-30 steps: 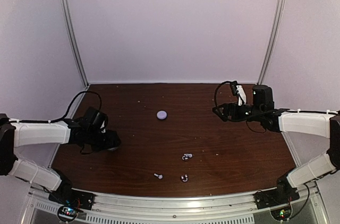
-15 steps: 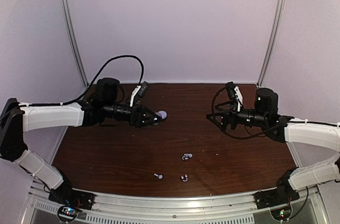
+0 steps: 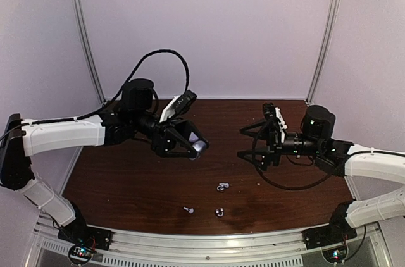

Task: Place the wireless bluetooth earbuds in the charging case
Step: Pick up the charging case from the center of the board, then pass from the left arm to the right

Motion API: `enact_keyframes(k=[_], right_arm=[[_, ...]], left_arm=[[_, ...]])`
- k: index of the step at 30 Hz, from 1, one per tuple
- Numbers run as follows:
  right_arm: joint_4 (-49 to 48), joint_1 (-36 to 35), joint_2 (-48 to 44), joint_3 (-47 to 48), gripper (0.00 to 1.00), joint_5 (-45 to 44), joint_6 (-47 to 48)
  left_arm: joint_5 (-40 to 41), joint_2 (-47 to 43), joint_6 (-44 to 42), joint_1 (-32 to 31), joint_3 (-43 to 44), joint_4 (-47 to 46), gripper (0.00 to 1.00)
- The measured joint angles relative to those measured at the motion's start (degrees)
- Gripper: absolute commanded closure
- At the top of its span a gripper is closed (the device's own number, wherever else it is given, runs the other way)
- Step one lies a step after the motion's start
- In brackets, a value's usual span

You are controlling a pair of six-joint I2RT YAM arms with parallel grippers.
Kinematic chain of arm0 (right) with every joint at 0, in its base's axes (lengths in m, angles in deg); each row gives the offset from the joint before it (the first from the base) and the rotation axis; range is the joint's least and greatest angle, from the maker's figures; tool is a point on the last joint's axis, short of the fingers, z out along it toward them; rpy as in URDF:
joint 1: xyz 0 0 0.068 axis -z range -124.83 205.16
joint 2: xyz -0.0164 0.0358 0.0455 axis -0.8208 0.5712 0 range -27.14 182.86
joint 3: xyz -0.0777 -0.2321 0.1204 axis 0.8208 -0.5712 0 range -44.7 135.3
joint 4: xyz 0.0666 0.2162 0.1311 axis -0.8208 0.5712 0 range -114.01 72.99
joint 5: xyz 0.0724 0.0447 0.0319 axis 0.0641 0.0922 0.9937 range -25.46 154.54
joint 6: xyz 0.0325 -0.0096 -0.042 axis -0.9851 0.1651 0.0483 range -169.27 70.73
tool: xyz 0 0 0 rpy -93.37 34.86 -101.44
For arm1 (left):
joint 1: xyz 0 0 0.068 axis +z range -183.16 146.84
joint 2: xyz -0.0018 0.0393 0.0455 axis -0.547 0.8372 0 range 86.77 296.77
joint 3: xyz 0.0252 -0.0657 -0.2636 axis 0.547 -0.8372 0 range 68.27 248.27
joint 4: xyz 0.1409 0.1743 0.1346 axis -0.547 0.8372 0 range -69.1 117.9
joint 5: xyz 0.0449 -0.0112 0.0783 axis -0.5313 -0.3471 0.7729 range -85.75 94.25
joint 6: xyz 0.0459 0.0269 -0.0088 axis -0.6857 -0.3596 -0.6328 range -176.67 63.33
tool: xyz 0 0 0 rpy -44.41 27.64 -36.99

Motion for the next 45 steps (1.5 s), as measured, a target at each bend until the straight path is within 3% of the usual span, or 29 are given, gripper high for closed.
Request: enact_keyframes(k=[8,16,21,33,38,45], right_arm=[[5.4,-6.4,-2.2,5.6,0.14,-0.1,4.8],[7.1,-7.8,-2.6,7.3,0.13,-1.5,5.9],[6.6,-8.4,-2.8,7.2,0.22,-1.6,6.5],[13.6,-19.6,-1.4,14.9,0.28,-3.5,15.1],[16.4,-22.1,0.9,15.9,0.29,-5.5,17.7],[20.7,-24.2,3.9,16.0,0.39,-8.7,20.9]], left_arm=[[-4.4,1.2,-0.4,-1.6,2.4,1.1,0.59],[-4.4,2.2,-2.2,-1.8,3.0,3.1,0.59],[-4.9,2.3,-2.7,-2.8,3.6,3.2,0.59],[-9.9,5.9,-5.5,-5.4,6.6,7.2,0.59],[-11.2,7.6,-6.6,-7.0,7.7,9.0,0.59],[-11.8,8.8,-9.3,-8.6,9.5,13.4,0.59]])
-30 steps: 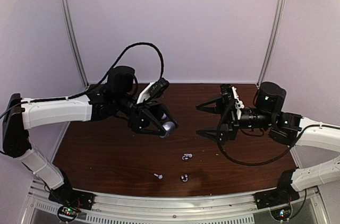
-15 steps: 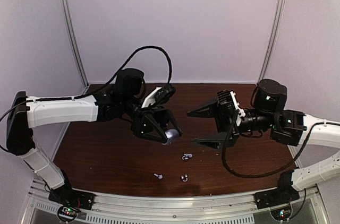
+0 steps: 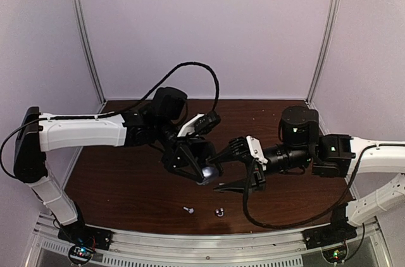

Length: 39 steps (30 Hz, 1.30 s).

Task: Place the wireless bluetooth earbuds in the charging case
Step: Pass from the left arm to the right

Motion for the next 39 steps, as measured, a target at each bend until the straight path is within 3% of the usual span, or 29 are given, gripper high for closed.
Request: enact_keyframes(k=[19,29,35,39], right_arm=[[11.0,-4.8,2.3,6.1,0.56,-3.8,4.1],[11.5,-4.8,3.0,6.2,0.69,-2.7,3.7],[11.3,-4.9,3.0,6.3,0.78,-2.0,4.2],[10.8,-5.1,2.9,6.3,0.82,-2.1,4.3]], left_arm=[[-1.9,2.8,-4.2,-3.2,2.7,6.8,0.59],[-3.3,3.3,-4.3,-3.7,3.0,8.6,0.58],[-4.2,3.5,-4.4,-3.9,3.4,9.9,0.37],[-3.4,3.7,-8.9,-3.8,5.8,16.7,0.19]])
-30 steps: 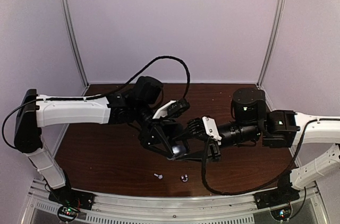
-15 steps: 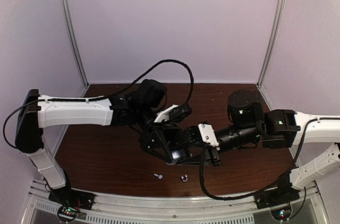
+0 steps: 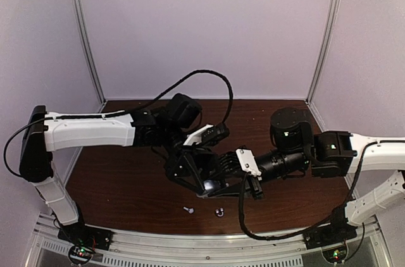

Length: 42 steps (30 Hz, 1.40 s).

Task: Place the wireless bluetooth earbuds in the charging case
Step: Pass from the left arm to the right, then pass from the right arm to the left

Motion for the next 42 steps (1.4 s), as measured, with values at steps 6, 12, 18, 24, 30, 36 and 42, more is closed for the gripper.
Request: enact_keyframes(k=[6,12,18,24,30,36,42], right_arm=[[-0.1,0.0,-0.1,-0.1,0.85,-3.3,-2.5],[-1.9,3.2,-0.2,-2.1,0.84,-6.0,-7.2],[-4.6,14.6,-0.1,-3.3,0.84,-4.7,-15.8],[-5.7,22.6,3.4,-3.3,0.84,3.9,-23.9],[-6.2,22.9,5.5,-4.5,0.84,14.2,-31.5],[-6.5,22.9,5.5,-6.1,0.85,21.2,-35.7],[-6.7,21.9,5.7,-7.1,0.84,23.8,-37.4]], left_arm=[[6.6,-1.0,-6.9,3.4,2.3,5.7,0.02],[20.0,-11.0,-3.8,10.1,-4.9,0.2,0.02],[44.7,-30.1,-1.6,12.3,-19.1,-14.0,0.02],[62.8,-35.4,-12.9,6.5,-27.5,-21.9,0.02],[72.5,-34.1,-26.1,-5.1,-32.0,-22.8,0.02],[76.6,-34.1,-34.4,-9.8,-32.3,-24.0,0.02],[77.0,-33.4,-39.3,-11.7,-32.3,-24.0,0.02]])
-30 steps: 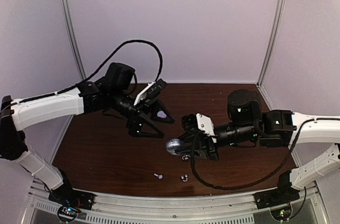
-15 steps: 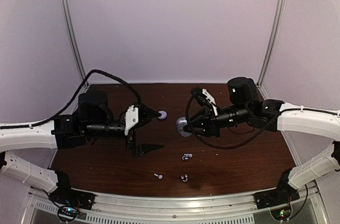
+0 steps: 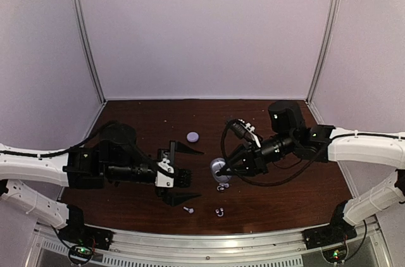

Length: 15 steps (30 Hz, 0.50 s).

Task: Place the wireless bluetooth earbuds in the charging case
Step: Pass from the right arm to the left

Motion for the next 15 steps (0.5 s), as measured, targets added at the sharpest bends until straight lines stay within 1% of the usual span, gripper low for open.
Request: enact_keyframes(k=[6,11,15], right_arm=[[0.1,-2.0,1.7,0.2,0.84,1.8,-0.5],[0.5,-2.8,3.3,0.6,0.84,2.6,-0.4],[0.7,-3.4,4.5,1.6,0.83,3.1,-0.4]], left_arm=[[0.0,2.8,-2.9,-0.2,0.4,0.0,0.05],[0.0,4.5,-4.6,-0.6,0.9,-0.7,0.13],[0.0,5.3,-5.8,-0.7,0.9,-2.0,0.16]])
